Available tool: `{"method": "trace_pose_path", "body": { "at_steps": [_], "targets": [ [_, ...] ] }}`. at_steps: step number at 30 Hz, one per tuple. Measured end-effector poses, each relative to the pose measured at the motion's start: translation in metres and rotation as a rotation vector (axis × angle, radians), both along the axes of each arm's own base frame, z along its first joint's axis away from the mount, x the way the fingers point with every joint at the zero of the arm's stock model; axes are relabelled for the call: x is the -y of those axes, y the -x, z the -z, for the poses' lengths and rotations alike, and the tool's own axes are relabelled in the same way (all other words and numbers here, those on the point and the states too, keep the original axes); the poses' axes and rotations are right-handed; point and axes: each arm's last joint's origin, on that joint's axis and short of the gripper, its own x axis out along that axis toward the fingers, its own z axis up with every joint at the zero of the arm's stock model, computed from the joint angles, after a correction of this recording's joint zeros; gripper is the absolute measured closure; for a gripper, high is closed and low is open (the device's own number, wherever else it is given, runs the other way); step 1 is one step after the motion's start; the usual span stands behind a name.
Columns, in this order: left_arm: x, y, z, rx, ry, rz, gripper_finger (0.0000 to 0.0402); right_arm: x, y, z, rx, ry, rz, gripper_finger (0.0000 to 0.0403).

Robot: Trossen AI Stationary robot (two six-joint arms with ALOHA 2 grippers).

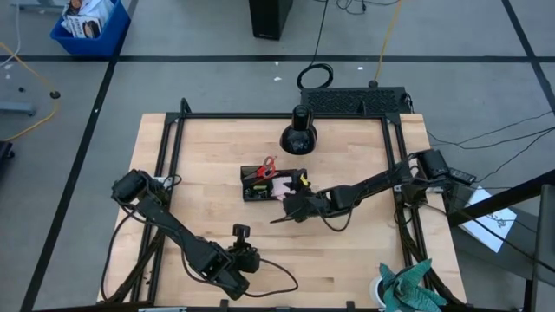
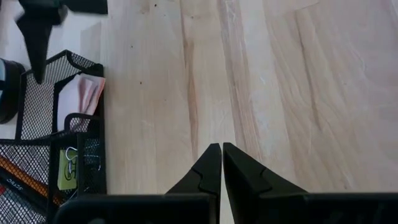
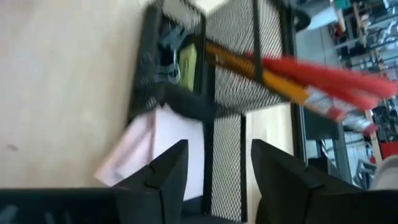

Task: Pick and place office supplies into organizer
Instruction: Put the sticky note into the desk organizer

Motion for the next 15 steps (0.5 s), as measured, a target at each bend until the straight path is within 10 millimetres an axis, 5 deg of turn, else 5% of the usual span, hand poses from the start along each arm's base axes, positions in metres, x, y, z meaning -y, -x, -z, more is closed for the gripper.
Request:
{"method": "trace_pose_path", "body": {
  "at_steps": [8,15],
  "targets": [
    [0.001,0.001,0.000,-0.004,0.011,-0.002,0.0378,-0.016,0.005,-0.010,0.044,-0.128,-0.066,0.0272],
    [0.001,0.001,0.000,-0.006,0.008,0.002,0.0378,-0.018,0.009,-0.002,-0.029,-0.383,-0.086,0.0380]
  ]
}}
